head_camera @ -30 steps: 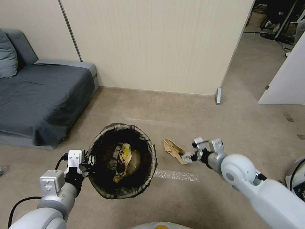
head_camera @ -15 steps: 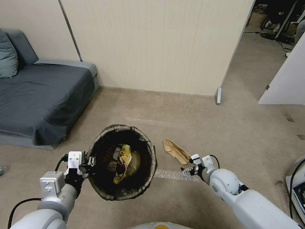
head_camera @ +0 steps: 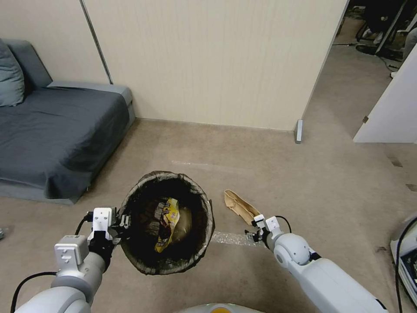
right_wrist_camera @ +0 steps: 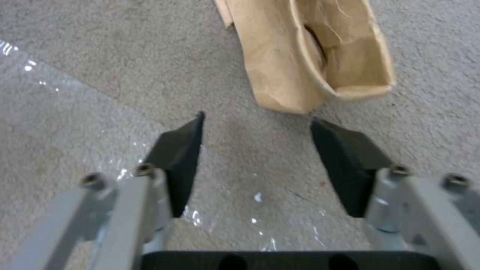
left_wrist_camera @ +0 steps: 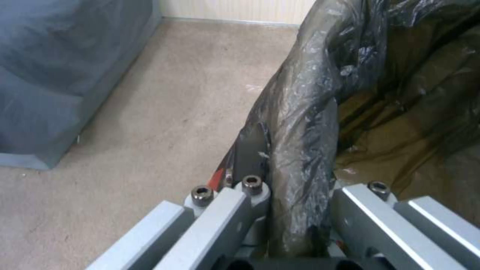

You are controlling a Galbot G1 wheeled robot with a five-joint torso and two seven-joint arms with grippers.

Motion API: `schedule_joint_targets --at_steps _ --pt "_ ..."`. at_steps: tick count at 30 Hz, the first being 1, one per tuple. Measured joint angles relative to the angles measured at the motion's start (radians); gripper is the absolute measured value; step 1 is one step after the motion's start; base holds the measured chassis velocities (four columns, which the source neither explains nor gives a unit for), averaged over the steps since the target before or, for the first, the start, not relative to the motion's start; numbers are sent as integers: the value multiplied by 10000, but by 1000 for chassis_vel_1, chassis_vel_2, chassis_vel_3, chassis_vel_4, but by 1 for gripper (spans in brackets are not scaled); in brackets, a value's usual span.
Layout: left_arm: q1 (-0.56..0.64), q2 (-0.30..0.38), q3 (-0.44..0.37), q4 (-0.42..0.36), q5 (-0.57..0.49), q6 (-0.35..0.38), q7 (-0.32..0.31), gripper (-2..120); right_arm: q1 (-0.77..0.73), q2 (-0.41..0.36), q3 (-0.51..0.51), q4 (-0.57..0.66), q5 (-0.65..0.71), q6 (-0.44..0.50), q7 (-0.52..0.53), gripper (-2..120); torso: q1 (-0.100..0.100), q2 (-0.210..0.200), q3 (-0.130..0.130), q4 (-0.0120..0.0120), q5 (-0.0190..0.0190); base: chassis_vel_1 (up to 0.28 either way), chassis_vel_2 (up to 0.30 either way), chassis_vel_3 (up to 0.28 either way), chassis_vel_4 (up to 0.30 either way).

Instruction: Pick up the trash bin, then pick up the garbage from the floor and place it into the trash bin.

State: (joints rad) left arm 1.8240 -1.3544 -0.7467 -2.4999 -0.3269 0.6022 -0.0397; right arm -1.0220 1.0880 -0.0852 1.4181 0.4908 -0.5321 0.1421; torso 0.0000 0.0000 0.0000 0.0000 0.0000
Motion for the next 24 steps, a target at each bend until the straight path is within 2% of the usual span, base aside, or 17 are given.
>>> schedule_joint_targets --at_steps 1,2,3,4,6,8,12,17,24 --pt "0 0 0 0 0 0 0 1 0 0 0 0 0 0 0 53 0 0 0 0 0 0 0 0 0" --pt "-14 0 7 0 4 0 5 1 14 86 30 -62 -33 37 -3 47 0 0 0 0 -1 0 0 0 0" --pt "-31 9 10 0 5 0 17 1 46 277 54 -180 -90 94 -17 32 0 0 0 -1 -2 0 0 0 0" --pt "-31 9 10 0 5 0 17 1 46 277 54 -180 -90 94 -17 32 0 0 0 -1 -2 0 0 0 0" --pt "-36 29 9 0 5 0 23 1 84 444 77 -294 -123 132 -17 22 0 0 0 1 0 0 0 0 0" --pt "-37 38 7 0 5 0 23 1 101 494 87 -334 -129 140 -17 19 0 0 0 0 -1 0 0 0 0" --pt "-52 58 -2 0 -1 0 28 1 196 717 136 -571 -213 195 -43 0 0 0 0 0 0 0 0 0 0" --pt "-62 84 -2 0 -10 2 30 1 261 766 218 -575 -250 204 -56 0 0 0 0 0 1 0 0 0 0" --pt "-97 39 -15 0 -65 8 51 1 591 348 272 -154 -22 126 58 0 0 0 0 0 1 0 0 0 0"
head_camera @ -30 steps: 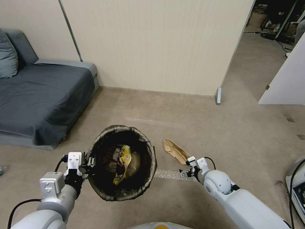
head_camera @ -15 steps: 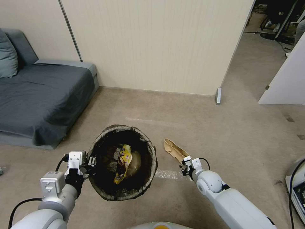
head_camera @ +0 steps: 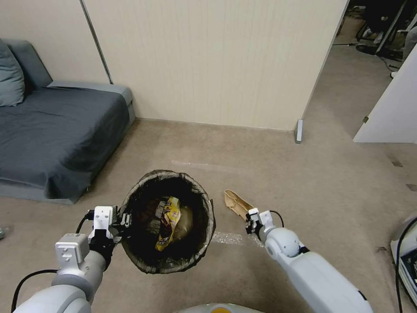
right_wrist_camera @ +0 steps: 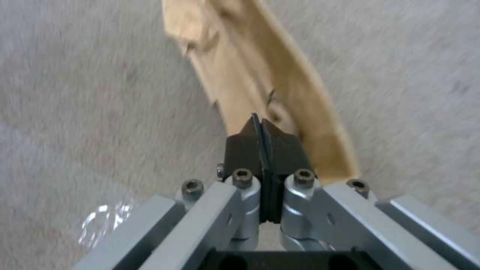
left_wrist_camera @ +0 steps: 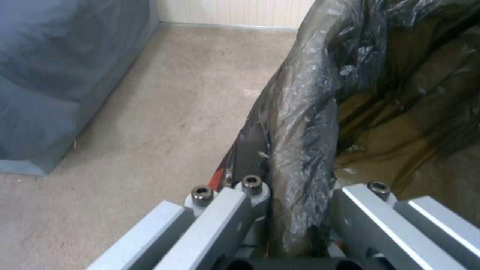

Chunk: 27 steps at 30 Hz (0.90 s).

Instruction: Pick up the trash bin, then pick up the garbage from the floor and place it into the trash bin.

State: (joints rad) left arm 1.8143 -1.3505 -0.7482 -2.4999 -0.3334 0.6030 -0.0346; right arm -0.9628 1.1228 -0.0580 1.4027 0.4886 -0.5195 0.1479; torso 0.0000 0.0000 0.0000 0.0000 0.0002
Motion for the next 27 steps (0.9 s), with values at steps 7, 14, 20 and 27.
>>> schedule_joint_targets --at_steps 7,14,20,27 --pt "36 35 -60 0 -28 0 11 1 50 -444 276 782 137 -169 455 0 0 0 0 0 0 0 0 0 0" --pt "62 30 -54 0 -22 0 22 1 98 -977 429 1312 510 -441 470 26 0 0 0 -2 -2 0 0 0 0" --pt "59 41 -38 0 -19 -1 28 1 540 -806 333 498 453 -265 -35 46 0 0 0 0 -1 0 0 0 0" --pt "67 42 -24 0 -9 -2 29 1 1116 -212 25 -644 312 -110 -557 73 0 0 0 1 -3 0 0 0 0"
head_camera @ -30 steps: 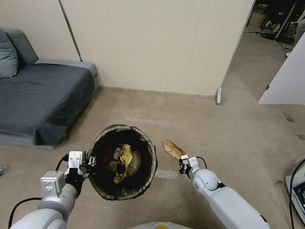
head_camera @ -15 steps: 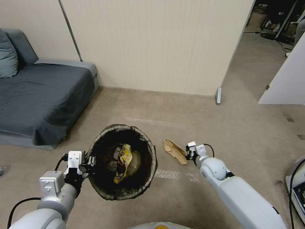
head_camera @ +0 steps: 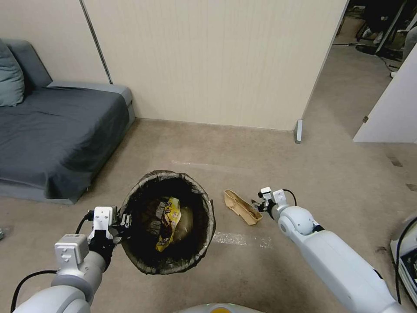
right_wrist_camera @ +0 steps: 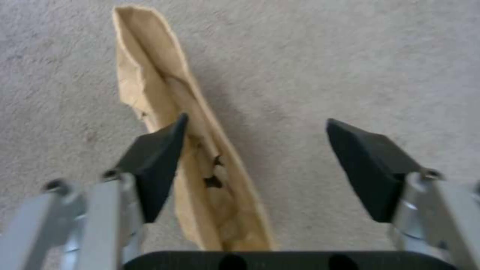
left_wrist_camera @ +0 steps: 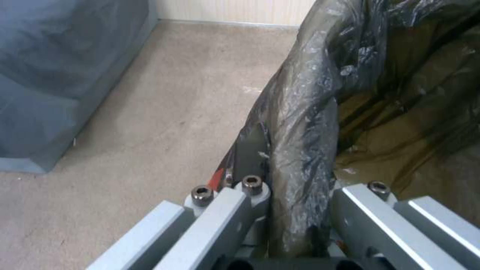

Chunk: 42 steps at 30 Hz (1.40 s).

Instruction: Pick up the trash bin, then pick up the garbage from the floor and place it into the trash bin.

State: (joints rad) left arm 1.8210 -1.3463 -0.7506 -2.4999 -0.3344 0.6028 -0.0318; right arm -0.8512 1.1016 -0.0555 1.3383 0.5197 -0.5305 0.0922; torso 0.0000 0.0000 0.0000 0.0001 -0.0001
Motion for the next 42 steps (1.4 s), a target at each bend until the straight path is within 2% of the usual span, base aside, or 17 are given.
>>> schedule_joint_targets --at_steps 2,4,6,7,8,11,18,34,37,40,42 --pt "0 1 0 0 0 0 0 1 9 30 -13 -32 -2 1 -6 75 0 0 0 0 -1 0 0 0 0" --pt "3 17 -3 0 0 0 0 1 48 265 -134 -206 -36 9 -12 87 1 0 0 -1 2 0 0 0 0" --pt "4 20 -5 0 1 0 0 1 53 295 -150 -222 -42 9 -11 89 0 0 0 -1 2 0 0 0 0" --pt "6 53 -10 0 2 0 2 1 64 541 -317 -221 -88 9 141 96 0 0 0 1 3 0 0 0 0" --pt "3 70 -14 0 3 0 1 1 64 609 -396 -164 -88 -15 198 99 1 0 0 0 1 0 0 0 0" --pt "-13 87 -18 0 3 0 1 1 124 812 -515 -198 -113 -57 269 100 1 0 0 -3 -1 0 0 0 0" --pt "1 120 -46 0 -2 0 1 1 330 1318 -477 -989 -333 -23 336 100 0 0 0 -2 -1 0 0 0 0" --pt "-14 110 -41 0 -6 0 -1 1 538 1650 -245 -2027 -699 190 185 100 0 0 -1 -1 1 0 0 0 0" --pt "-4 93 -41 0 -2 0 -1 1 538 1723 -183 -2198 -777 246 76 92 0 0 0 -1 2 0 0 0 0" --pt "23 73 -43 0 6 0 -2 1 523 1809 -56 -2396 -902 358 -111 78 0 0 0 -1 2 0 0 0 0" --pt "29 69 -43 0 11 0 -4 1 516 1819 -26 -2426 -930 373 -159 74 0 1 0 -1 2 0 0 0 0"
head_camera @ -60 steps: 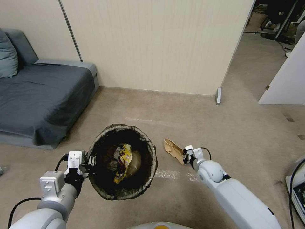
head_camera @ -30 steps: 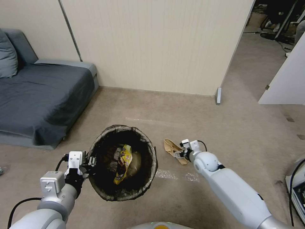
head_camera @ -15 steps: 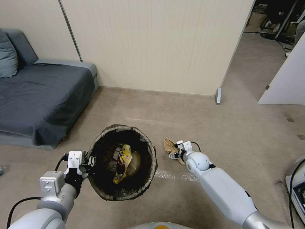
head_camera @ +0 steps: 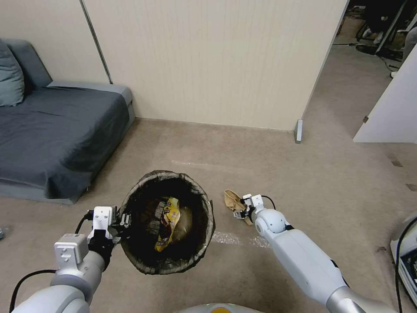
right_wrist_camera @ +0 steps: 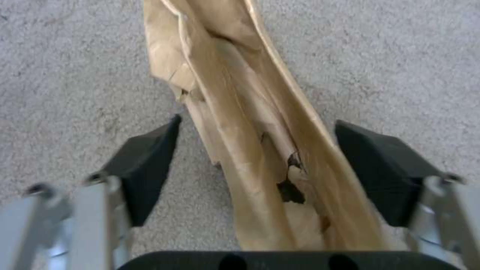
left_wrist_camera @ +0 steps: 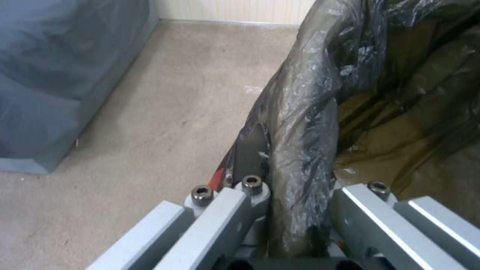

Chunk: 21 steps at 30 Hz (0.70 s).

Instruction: Pick up the trash bin, then pick up the garbage from the floor and place it into the trash bin.

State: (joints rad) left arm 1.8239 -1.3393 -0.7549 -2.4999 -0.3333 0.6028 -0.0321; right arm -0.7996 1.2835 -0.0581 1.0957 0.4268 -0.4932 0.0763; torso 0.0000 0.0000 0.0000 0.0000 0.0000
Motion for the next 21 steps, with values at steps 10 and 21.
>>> schedule_joint_targets --at_steps 10,21 --pt "48 -68 14 0 62 1 -14 1 -152 -16 201 -86 -279 242 -216 34 0 0 0 0 0 0 0 0 0" --pt "85 -105 8 0 99 1 -24 1 -163 -9 356 -179 -471 497 -220 0 0 0 0 0 0 0 0 0 0"
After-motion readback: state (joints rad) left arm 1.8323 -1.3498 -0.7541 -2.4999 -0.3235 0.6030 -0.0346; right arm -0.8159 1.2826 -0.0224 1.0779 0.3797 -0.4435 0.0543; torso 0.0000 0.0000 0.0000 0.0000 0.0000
